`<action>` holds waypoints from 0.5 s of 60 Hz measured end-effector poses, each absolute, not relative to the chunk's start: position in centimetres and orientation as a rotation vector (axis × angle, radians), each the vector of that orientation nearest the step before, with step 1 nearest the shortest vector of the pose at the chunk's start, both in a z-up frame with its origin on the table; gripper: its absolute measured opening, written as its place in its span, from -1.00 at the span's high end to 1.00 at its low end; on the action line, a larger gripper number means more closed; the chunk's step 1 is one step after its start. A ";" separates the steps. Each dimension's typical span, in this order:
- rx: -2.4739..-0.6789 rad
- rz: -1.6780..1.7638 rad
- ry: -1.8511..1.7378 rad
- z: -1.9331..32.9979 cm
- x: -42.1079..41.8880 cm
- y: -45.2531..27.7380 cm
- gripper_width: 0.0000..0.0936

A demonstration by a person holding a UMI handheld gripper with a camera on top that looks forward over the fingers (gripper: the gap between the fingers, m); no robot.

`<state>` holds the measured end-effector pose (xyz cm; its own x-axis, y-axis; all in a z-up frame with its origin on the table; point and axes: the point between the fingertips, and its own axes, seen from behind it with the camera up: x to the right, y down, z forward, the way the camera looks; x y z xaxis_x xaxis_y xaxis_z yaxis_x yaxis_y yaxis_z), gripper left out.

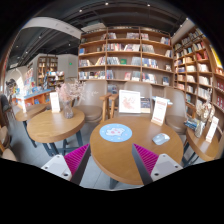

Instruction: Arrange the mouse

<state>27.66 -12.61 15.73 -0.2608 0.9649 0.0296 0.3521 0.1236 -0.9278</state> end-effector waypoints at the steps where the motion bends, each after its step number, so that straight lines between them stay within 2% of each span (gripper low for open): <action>1: -1.295 1.125 -1.711 15.7 27.6 -12.3 -0.83; 30: -1.483 0.882 -1.537 10.2 19.5 5.4 -0.82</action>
<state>19.53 5.37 10.21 0.0153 0.9966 0.0811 0.4334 0.0665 -0.8988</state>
